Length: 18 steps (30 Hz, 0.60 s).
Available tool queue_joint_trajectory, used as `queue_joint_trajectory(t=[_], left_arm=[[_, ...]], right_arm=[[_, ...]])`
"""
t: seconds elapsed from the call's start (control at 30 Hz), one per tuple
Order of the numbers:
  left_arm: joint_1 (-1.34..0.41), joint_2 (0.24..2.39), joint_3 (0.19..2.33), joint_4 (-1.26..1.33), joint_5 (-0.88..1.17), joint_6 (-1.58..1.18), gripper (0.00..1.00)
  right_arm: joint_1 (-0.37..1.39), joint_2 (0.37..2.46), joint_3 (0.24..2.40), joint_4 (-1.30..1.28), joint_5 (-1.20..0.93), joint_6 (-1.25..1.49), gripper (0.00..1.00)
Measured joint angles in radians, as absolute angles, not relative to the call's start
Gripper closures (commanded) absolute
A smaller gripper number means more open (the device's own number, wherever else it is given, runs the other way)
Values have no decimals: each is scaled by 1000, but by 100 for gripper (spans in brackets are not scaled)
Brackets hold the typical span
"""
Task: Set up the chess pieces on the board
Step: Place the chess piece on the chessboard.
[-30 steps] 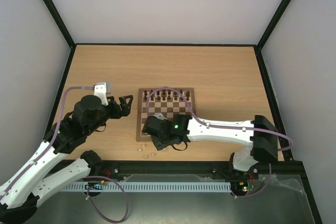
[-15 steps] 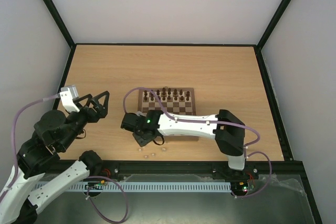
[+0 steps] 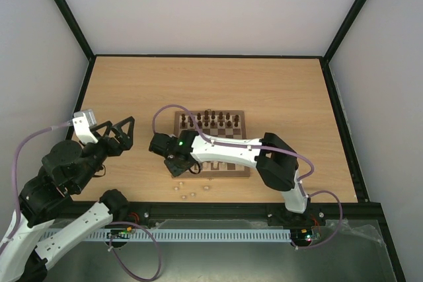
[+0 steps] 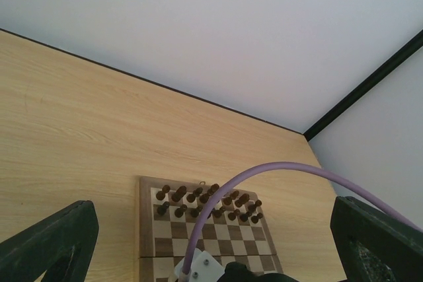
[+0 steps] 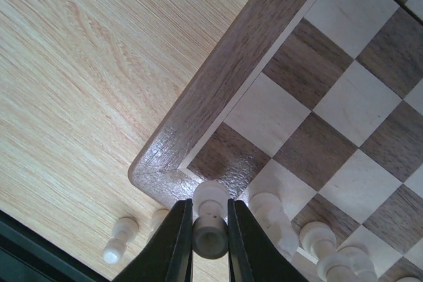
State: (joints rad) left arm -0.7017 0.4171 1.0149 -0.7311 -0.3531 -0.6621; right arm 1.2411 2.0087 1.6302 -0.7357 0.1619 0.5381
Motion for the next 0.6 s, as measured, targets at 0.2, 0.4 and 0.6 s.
queue_joint_trajectory(t=[0.2, 0.4, 0.6], left_arm=[[-702, 417, 1015, -733, -360, -662, 1], [-702, 418, 1015, -733, -360, -661, 1], [-702, 418, 1015, -733, -363, -660, 1]], right_arm=[[1233, 2024, 1630, -735, 157, 530, 94], [1221, 2033, 1629, -728, 149, 522, 94], [1212, 2039, 1629, -723, 142, 517, 93]])
